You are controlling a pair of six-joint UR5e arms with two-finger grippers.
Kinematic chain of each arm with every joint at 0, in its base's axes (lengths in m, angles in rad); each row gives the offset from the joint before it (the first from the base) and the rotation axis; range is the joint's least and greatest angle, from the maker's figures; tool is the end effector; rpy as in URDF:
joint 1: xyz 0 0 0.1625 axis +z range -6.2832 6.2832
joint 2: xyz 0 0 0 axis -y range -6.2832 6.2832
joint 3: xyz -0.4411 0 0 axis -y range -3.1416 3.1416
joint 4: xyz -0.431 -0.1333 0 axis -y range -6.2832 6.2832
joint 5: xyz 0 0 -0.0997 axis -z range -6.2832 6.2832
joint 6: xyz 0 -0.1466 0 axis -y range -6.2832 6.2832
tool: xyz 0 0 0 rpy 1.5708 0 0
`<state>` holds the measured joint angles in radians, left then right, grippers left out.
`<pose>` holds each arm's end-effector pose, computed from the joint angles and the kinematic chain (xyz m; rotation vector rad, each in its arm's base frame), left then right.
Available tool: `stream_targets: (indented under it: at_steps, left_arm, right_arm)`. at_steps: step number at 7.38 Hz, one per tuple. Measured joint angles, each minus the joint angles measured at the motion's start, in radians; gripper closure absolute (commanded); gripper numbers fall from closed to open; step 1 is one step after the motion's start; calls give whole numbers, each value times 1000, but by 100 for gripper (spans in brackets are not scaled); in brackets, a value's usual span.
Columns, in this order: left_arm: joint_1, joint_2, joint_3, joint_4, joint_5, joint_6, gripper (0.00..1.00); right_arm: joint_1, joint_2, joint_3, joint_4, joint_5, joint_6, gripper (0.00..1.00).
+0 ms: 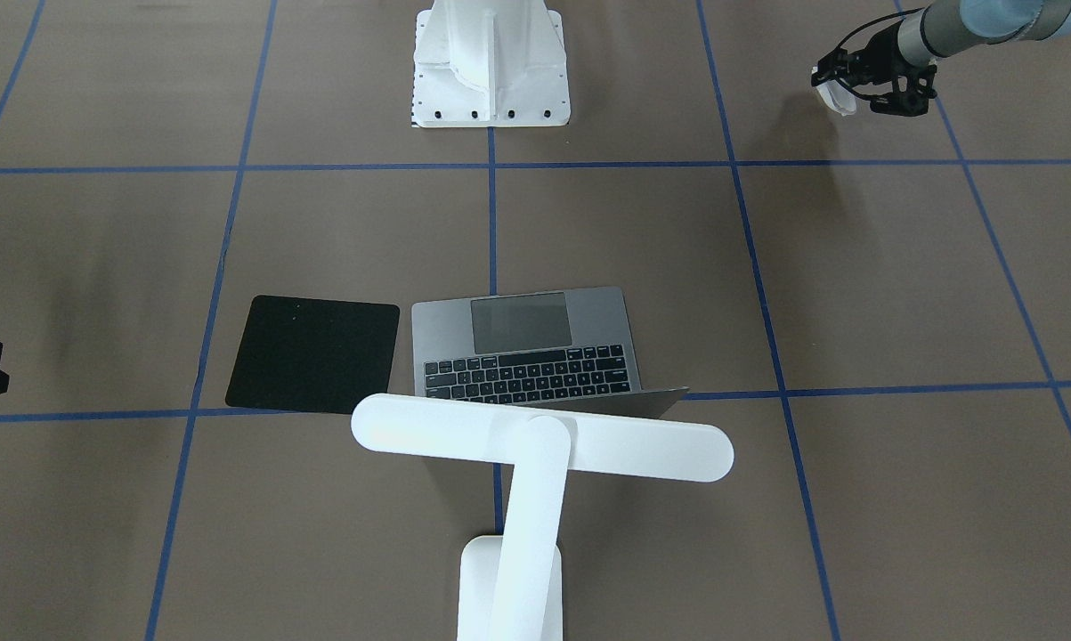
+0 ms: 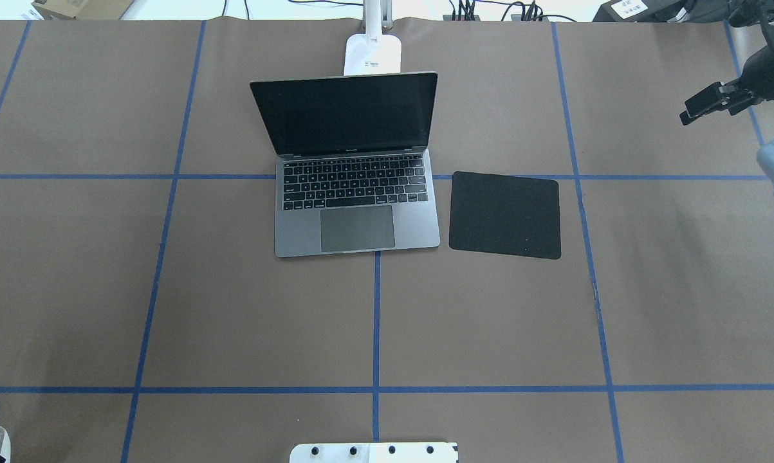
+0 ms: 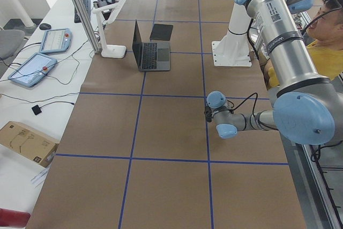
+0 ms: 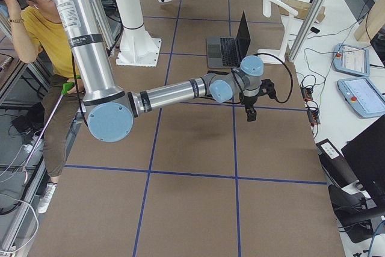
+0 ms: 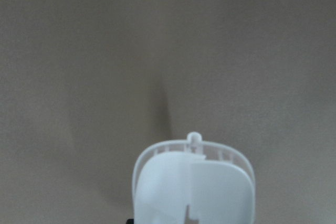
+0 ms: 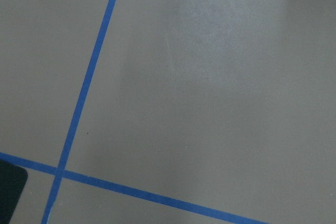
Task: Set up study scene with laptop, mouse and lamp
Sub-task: 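Carry the white mouse with the left gripper toward the laptop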
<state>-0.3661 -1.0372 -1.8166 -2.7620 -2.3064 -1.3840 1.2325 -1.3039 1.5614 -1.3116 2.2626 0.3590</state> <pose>0.3012 -0.1529 0.6536 -0.4213 1.0113 0.1709 -0.1867 -0.6505 0.5271 0.2349 -0.8045 -0.1592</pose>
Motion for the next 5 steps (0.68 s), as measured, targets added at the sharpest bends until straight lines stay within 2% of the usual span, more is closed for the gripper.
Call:
stream_targets:
  at_steps: [2,5]
  left_arm:
    - [-45,-47,-27,45,-9,0,47]
    - [-131,-135,-135,201,-33,-1,47]
  right_arm:
    - [0,0,7,0,0,1,0]
    - [-1,0,9,0,0,1,0]
